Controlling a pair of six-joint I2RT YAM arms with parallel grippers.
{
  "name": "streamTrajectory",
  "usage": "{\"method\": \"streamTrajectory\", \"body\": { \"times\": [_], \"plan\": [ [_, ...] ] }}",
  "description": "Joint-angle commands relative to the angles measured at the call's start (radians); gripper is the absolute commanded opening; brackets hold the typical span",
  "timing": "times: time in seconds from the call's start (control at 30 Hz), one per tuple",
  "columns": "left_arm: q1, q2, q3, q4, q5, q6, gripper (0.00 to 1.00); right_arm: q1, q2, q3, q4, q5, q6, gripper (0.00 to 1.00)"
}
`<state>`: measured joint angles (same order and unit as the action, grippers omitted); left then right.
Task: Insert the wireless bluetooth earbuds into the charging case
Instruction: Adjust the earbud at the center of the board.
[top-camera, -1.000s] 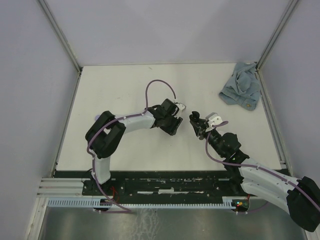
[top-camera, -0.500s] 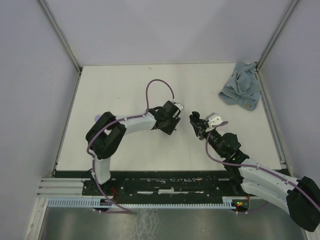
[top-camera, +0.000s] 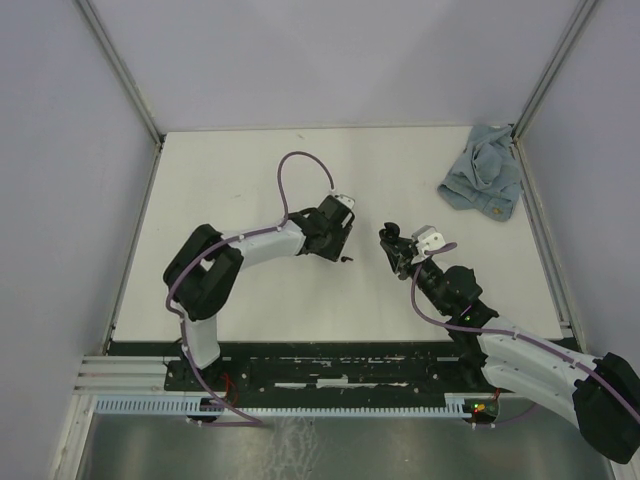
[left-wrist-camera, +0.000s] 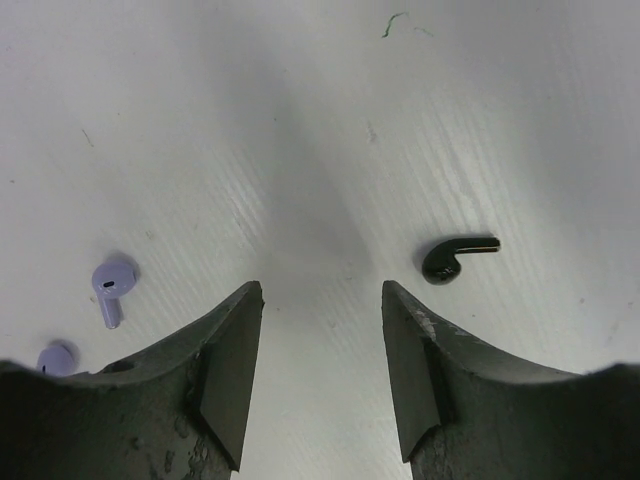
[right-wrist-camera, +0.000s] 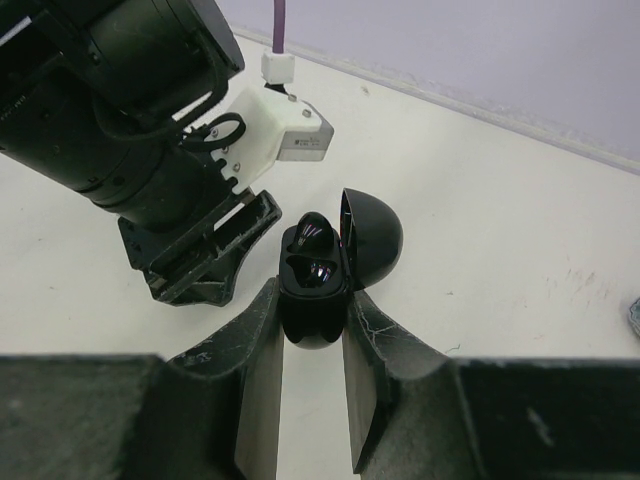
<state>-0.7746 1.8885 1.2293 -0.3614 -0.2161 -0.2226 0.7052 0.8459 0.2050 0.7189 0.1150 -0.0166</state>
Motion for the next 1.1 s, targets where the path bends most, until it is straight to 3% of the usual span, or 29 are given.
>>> {"method": "streamTrajectory", "body": {
  "times": [0.0,0.3,0.57,1.07],
  "plan": [
    [-0.015,-0.080,0.005,0.049,0.045,-0.116,0.59,0.002,-0.003,0.000,0.060,0.020,-0.002,0.03],
    [-0.037,0.032,0.112,0.067,0.074,-0.140,0.61,0.003,-0.016,-0.006,0.056,0.042,-0.003,0.03],
    [-0.069,0.107,0.146,0.036,0.017,-0.125,0.62,0.003,-0.016,-0.004,0.054,0.040,-0.003,0.03],
    [-0.091,0.049,0.063,-0.019,-0.106,-0.104,0.62,0.003,-0.010,-0.002,0.055,0.036,-0.003,0.02]
  ]
}}
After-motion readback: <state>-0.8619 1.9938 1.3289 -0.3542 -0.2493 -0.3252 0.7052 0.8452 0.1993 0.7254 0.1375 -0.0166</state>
